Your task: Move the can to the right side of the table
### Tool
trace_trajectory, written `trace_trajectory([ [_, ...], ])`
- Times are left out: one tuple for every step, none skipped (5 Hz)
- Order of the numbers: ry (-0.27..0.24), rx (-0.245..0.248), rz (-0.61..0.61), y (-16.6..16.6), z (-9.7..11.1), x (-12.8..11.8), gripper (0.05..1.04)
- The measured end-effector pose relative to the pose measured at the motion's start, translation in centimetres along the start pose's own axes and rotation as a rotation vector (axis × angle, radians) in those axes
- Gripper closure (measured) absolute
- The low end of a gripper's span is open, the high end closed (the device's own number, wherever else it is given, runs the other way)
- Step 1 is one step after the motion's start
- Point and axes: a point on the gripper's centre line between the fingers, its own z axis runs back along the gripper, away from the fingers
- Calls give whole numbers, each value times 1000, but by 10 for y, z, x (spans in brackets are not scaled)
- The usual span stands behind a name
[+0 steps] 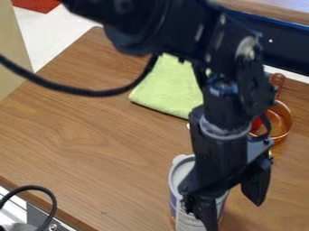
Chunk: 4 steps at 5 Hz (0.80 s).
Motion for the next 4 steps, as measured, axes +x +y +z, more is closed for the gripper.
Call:
trace_trajectory([
  [15, -32, 42, -3, -3, 0, 83],
  [-54, -22, 75, -3, -10, 6, 83],
  [-155, -23, 122, -3, -11, 15, 83],
  [-202, -20, 157, -8, -10, 32, 83],
])
